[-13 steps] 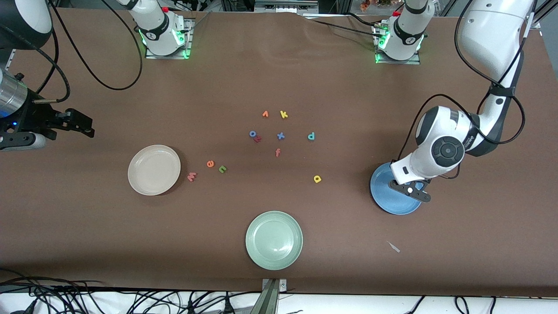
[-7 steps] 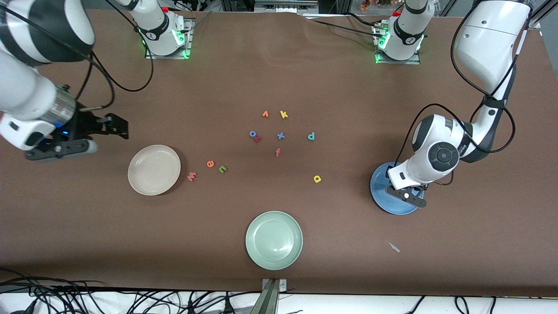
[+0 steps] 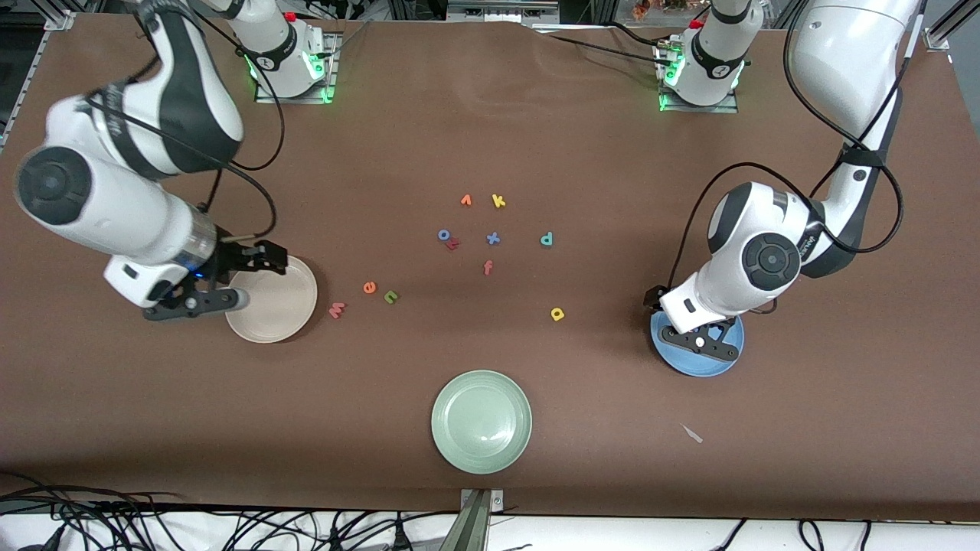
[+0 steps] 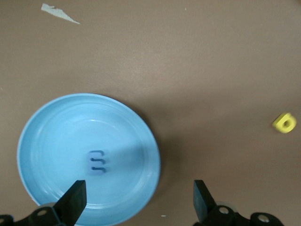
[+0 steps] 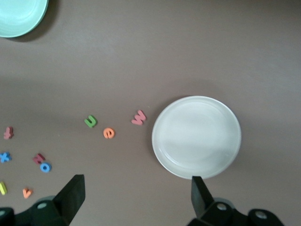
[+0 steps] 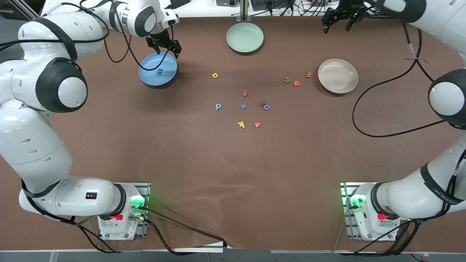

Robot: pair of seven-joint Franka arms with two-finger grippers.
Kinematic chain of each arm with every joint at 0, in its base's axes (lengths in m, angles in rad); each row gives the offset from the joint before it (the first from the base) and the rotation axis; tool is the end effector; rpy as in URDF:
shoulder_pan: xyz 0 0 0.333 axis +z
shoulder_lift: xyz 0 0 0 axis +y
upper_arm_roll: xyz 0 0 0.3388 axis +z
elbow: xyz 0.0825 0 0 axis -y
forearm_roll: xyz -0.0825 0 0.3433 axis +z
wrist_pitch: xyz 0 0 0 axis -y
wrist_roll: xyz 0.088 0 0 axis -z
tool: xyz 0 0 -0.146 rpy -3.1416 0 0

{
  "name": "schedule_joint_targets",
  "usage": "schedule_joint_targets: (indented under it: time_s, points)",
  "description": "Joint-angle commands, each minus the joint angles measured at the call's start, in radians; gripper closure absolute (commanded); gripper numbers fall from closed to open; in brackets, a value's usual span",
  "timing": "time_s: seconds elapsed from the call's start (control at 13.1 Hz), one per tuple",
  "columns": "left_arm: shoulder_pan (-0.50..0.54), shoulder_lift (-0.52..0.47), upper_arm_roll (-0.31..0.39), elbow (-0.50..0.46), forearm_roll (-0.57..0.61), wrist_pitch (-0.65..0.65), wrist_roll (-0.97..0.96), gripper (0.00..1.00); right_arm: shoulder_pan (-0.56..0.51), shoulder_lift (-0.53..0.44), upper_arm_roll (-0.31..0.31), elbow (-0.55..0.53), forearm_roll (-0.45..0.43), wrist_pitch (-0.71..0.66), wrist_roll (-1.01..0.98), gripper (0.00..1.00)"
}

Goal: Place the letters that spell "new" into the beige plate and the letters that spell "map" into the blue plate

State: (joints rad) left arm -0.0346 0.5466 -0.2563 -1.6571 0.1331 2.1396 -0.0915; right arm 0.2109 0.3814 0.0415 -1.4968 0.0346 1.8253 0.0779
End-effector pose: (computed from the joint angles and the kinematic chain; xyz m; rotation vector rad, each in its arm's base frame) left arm 0.6320 -0.1586 0.3007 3.1043 -0.3757 -0.0741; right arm 0.6147 0.1591 0.4414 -3.0906 -0.2514 0.0929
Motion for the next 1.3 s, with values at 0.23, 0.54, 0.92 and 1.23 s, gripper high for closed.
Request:
schedule_joint_targets:
  time_s: [0.23, 0.54, 0.92, 1.23]
  points:
    - [-0.108, 0.028, 0.005, 0.019, -0.029, -0.010, -0.401, 0.00, 0.033, 0.016, -0.005, -0.181, 0.016, 0.265, 0.098, 0.00]
    - [-0.174, 0.085, 0.006, 0.026, -0.073, 0.012, -0.554, 0.00, 0.038, 0.042, -0.003, -0.315, 0.015, 0.466, 0.106, 0.00]
    - [-0.232, 0.141, 0.006, 0.026, -0.072, 0.143, -0.764, 0.15, 0.051, 0.183, -0.003, -0.299, 0.007, 0.650, 0.105, 0.00]
    - [-0.286, 0.228, 0.018, 0.161, -0.067, 0.171, -0.801, 0.08, 0.067, 0.191, -0.003, -0.309, 0.002, 0.663, 0.114, 0.00]
